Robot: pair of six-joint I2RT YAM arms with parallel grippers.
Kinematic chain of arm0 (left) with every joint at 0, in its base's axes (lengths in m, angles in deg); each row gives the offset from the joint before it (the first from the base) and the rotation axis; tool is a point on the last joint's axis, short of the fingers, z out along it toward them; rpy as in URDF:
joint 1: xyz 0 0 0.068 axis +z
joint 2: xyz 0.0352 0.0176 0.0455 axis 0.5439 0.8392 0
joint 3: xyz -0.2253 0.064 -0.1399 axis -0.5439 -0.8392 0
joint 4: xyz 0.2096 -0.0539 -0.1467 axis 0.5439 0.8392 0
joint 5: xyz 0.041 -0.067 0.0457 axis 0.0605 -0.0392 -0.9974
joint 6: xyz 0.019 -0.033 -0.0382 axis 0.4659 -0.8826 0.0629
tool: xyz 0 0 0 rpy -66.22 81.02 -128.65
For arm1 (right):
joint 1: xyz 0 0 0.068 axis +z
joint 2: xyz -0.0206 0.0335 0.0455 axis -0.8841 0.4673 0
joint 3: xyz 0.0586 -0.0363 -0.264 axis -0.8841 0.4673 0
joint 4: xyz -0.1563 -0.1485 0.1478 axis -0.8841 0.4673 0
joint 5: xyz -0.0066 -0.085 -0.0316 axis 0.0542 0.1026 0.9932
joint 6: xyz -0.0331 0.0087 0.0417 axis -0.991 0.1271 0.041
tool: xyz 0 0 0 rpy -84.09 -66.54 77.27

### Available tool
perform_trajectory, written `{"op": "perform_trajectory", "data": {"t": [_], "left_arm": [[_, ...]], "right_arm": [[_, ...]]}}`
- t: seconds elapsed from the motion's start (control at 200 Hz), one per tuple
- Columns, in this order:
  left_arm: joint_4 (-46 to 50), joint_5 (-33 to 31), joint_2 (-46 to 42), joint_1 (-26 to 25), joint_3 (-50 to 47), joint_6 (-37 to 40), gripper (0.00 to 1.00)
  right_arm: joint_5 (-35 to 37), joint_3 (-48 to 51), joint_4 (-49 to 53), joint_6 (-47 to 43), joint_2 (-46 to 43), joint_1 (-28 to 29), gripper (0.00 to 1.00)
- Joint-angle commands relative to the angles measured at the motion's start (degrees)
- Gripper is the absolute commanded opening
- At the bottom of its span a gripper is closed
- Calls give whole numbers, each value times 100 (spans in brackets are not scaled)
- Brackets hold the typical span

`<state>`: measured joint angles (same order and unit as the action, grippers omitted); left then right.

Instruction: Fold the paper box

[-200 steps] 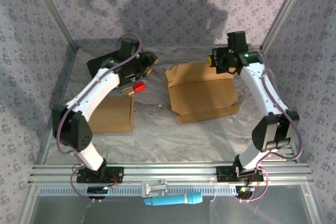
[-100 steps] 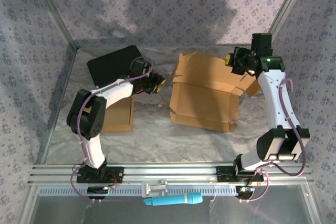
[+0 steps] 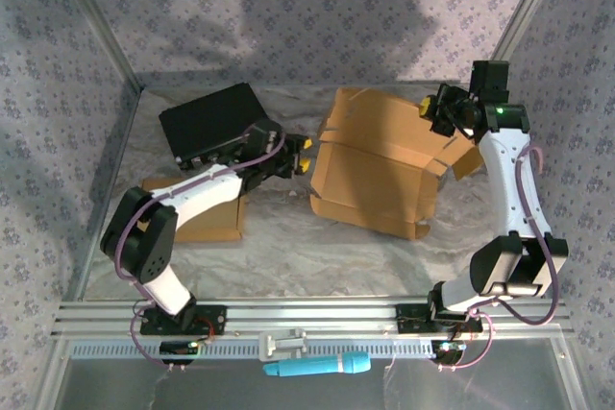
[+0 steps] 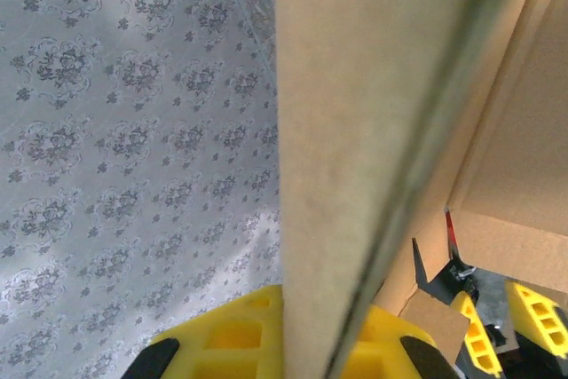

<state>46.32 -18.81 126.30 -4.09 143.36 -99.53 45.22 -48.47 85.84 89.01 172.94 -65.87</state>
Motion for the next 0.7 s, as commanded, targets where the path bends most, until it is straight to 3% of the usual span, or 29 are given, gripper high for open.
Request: {"op": "perform_trajectory", "data": {"t": [0.0, 0.08, 0.22, 0.33, 0.415, 0.515, 0.615, 0.695], "left_arm": [[-442, -601, 49, -475, 181, -1622, 46], [-896, -1097, 132, -693, -68, -2169, 46], [-1090, -1464, 203, -682, -158, -2320, 46], [-1032, -1492, 226, -559, -203, -2197, 47], [-1333, -1410, 183, -324, -392, -1860, 40], [-500, -1458, -318, -114, -520, -1483, 40], [110, -1150, -467, 270, -373, -744, 47], [-147, -250, 24, 627, -8, -67, 48]], "right_arm": [[-108, 22, -155, 163, -169, -7, 0], [-124, 39, -191, 172, -181, -8, 0], [-143, 121, -225, 163, -233, 32, 0], [-146, 204, -270, 171, -295, 61, 0], [-140, 239, -255, 133, -319, 26, 0], [-143, 268, -273, 110, -359, -9, 0], [-155, 261, -314, 149, -347, 13, 0], [-174, 266, -330, 157, -352, 38, 0]]}}
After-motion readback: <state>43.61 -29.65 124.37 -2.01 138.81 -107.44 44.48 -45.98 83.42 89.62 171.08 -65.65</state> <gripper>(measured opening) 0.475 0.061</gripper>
